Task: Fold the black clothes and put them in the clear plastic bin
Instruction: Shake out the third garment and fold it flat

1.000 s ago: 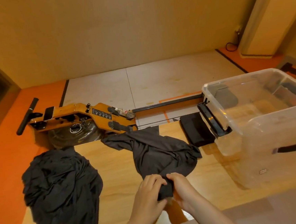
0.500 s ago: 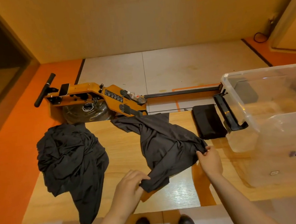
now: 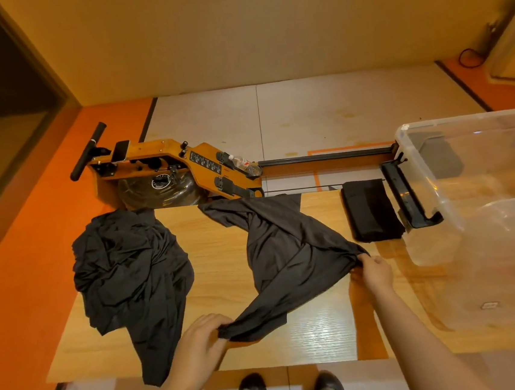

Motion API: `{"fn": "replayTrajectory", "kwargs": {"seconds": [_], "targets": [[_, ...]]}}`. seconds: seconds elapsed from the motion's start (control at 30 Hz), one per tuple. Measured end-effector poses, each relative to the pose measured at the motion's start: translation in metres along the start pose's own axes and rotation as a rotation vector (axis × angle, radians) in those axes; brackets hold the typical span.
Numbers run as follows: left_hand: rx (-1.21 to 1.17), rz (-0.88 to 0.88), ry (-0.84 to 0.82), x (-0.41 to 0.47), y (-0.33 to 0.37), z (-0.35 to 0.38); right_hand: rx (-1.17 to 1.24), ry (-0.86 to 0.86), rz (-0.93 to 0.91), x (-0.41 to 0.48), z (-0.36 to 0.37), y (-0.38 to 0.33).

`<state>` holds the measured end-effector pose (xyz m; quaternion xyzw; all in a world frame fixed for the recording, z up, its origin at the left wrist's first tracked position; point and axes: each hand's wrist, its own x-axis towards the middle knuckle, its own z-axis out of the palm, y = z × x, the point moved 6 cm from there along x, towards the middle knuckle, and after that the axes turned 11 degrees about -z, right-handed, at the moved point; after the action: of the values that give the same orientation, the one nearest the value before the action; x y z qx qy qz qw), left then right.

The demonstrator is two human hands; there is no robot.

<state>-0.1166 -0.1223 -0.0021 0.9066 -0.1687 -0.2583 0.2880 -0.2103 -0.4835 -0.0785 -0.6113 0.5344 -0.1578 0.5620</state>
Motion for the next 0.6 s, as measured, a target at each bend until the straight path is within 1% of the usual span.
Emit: {"fn": "replayTrajectory", "kwargs": {"seconds": [0.1, 0.2, 0.33, 0.6], "targets": [[-0.130, -0.067, 0.060, 0.003, -0.010, -0.008, 0.272, -0.011, 0.091, -0.009, -0.017, -0.001], [-0.191, -0.116, 0.139, 0.007, -0.014, -0.021, 0.407, -0.007, 0.150, -0.017, -0.036, -0.006], [-0.184, -0.161, 0.251, 0.015, -0.024, -0.039, 0.379, 0.028, 0.148, -0.022, -0.054, -0.014], [-0.193, -0.143, 0.388, 0.023, -0.022, -0.055, 0.270, 0.017, 0.120, -0.027, -0.061, -0.020]]}}
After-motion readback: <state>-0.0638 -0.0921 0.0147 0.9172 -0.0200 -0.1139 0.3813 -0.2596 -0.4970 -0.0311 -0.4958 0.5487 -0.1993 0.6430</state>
